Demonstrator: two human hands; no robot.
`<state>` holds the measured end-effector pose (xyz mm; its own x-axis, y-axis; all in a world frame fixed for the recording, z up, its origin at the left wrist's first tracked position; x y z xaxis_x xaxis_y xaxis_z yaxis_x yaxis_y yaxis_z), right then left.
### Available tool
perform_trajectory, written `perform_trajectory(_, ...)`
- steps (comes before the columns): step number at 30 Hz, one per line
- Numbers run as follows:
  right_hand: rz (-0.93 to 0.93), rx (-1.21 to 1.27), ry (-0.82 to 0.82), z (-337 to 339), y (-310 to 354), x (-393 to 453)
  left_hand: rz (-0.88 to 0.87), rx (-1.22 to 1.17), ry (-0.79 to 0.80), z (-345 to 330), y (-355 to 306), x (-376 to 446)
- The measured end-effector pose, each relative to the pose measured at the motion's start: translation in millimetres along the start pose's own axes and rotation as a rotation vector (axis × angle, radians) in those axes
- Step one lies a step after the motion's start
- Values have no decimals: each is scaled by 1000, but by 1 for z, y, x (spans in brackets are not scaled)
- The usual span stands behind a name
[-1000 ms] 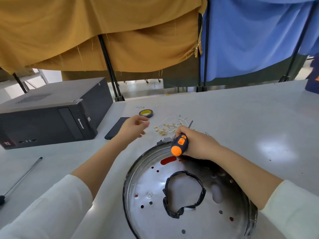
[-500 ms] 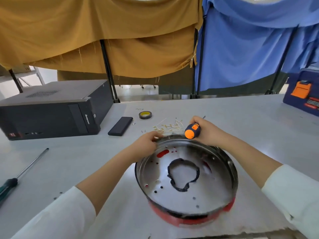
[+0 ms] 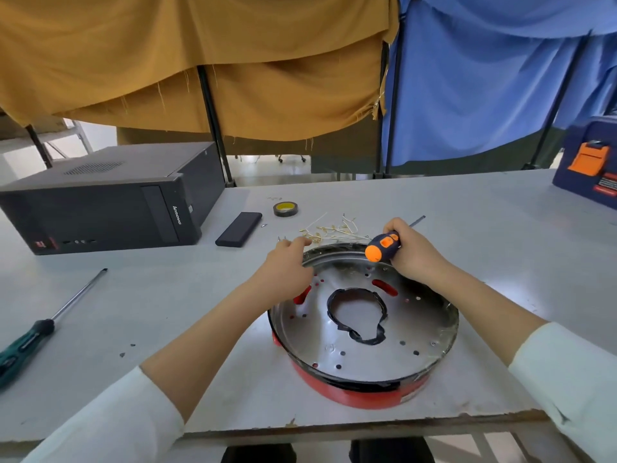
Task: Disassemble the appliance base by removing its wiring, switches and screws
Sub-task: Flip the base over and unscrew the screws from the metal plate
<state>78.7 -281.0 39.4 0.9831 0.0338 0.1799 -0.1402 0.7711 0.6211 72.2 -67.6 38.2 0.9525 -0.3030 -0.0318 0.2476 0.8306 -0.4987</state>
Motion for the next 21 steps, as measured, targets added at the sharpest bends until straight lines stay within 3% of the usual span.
perform_trajectory(4,124,28,93,-5,14,-6,-161,128,77,-13,-37,19)
perform_trajectory(7,198,32,151,-10,25,-9,-166,192,132,-26,-49,30)
perform_trajectory(13,146,52,113,7,16,-1,-44,215,-4,-14,-19,26)
perform_trajectory(21,207,-40,212,-9,26,2,179,379,53,3,27,7)
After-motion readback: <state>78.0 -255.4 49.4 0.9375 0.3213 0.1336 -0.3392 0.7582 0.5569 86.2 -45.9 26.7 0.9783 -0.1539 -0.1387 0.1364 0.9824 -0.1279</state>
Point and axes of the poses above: each hand's wrist, its own x-axis towards the middle knuckle, its own z-axis out of the back of the hand, y = z × x, the point moved 8 cm from there along x, towards the middle knuckle, and after that the axes turned 5 degrees about y, right-handed, at the moved point
